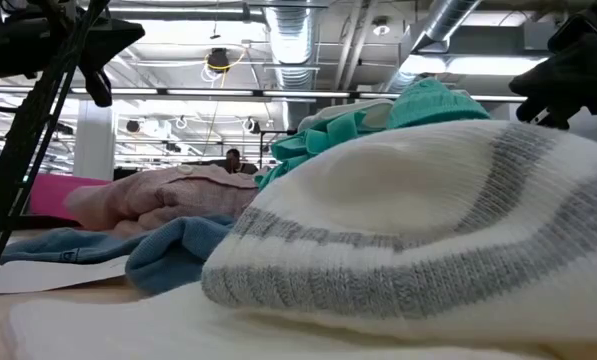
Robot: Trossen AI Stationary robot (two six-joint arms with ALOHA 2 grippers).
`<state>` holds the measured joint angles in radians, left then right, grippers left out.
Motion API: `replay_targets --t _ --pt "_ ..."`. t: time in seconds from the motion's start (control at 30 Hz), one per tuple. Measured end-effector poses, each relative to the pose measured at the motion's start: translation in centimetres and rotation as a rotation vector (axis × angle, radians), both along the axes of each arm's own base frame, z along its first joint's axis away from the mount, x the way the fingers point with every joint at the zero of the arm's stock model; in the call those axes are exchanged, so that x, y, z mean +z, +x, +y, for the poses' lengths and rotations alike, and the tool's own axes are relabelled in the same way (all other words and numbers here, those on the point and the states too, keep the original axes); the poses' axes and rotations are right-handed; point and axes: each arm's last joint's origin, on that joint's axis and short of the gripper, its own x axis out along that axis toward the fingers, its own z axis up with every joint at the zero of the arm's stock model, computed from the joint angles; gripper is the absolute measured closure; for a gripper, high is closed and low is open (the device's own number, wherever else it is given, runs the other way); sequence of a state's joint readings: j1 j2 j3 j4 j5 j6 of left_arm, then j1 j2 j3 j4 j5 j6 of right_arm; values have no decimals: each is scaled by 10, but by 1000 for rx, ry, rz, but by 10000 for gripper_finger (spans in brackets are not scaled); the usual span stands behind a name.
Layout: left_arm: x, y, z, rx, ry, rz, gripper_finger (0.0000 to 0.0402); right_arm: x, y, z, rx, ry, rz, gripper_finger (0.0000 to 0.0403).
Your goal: Pick & Place Cloths
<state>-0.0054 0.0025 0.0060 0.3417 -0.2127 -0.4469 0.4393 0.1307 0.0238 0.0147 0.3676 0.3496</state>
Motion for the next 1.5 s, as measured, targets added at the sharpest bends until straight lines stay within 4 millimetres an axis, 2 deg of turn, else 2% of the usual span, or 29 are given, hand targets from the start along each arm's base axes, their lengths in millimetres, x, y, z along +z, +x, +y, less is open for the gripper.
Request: replay_targets --t 1.1,1.27,1.5 --pt "0 0 0 0 0 -2 400 0 0 0 0 0 0 386" --pt "1 0 0 -1 -3 -16 400 0 0 -1 -5 -57 -4 386" --pt "3 -1 0 -1 -3 -28 400 1 1 -1 -6 -51 -18 386"
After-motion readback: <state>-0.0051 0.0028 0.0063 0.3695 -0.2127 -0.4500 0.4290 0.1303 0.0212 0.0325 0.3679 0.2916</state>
